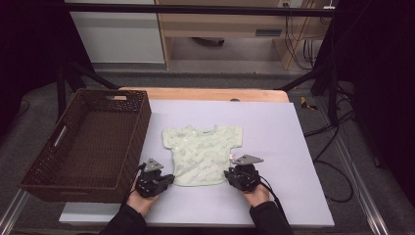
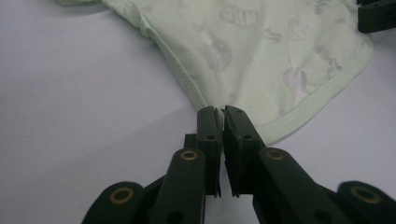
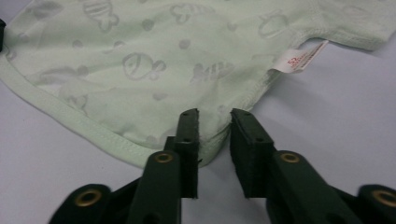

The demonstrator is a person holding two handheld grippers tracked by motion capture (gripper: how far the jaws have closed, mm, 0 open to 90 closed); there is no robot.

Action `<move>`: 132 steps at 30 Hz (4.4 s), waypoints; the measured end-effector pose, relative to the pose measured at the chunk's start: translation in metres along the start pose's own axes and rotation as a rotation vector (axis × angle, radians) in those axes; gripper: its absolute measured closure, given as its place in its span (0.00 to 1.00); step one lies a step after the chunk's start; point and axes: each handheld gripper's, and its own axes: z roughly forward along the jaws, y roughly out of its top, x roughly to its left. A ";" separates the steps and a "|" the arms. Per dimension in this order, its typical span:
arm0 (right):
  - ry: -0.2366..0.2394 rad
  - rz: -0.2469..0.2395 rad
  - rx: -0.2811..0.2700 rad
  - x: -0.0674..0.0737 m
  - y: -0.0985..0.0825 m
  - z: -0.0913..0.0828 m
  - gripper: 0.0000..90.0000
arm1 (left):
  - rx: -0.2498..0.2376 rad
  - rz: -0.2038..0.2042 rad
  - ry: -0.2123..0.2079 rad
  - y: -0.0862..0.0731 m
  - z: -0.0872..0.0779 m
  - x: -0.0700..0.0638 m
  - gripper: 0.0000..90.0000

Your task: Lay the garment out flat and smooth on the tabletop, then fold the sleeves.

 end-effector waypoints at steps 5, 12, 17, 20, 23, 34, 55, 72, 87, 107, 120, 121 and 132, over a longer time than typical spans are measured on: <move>0.024 0.011 0.016 -0.002 0.001 -0.007 0.97 | -0.003 0.001 -0.012 0.000 0.001 -0.001 0.95; 0.065 0.016 0.033 -0.004 -0.007 -0.019 0.97 | 0.007 0.018 -0.016 0.000 0.000 -0.004 0.95; 0.064 0.006 0.013 -0.004 -0.008 -0.018 0.77 | 0.005 0.021 -0.017 0.000 -0.002 -0.003 0.95; 0.067 0.008 -0.067 -0.008 -0.008 -0.024 0.57 | -0.014 0.023 -0.029 0.001 -0.005 -0.002 0.89; 0.057 0.003 -0.141 -0.015 -0.008 -0.030 0.40 | -0.054 0.020 -0.079 0.005 -0.009 0.003 0.70; 0.062 0.037 -0.147 -0.041 -0.008 -0.042 0.07 | -0.138 0.048 -0.129 0.012 -0.013 0.005 0.09; 0.077 0.030 -0.196 -0.062 -0.014 -0.059 0.01 | -0.156 0.069 -0.111 0.039 -0.015 0.013 0.01; 0.075 0.034 -0.197 -0.064 -0.016 -0.059 0.01 | -0.179 0.048 -0.091 0.078 0.007 0.022 0.03; 0.085 0.028 -0.191 -0.064 -0.016 -0.059 0.01 | -0.154 0.018 -0.028 0.091 0.026 0.043 0.03; 0.091 0.033 -0.197 -0.063 -0.016 -0.059 0.01 | -0.101 -0.078 0.129 0.093 0.052 0.073 0.12; 0.093 0.032 -0.198 -0.063 -0.016 -0.060 0.01 | -0.087 -0.091 0.241 0.089 0.062 0.080 0.40; 0.092 0.032 -0.197 -0.063 -0.016 -0.060 0.01 | -0.083 -0.091 0.242 0.089 0.062 0.080 0.42; 0.091 0.037 -0.196 -0.063 -0.016 -0.060 0.02 | -0.076 -0.123 0.287 0.085 0.065 0.082 0.69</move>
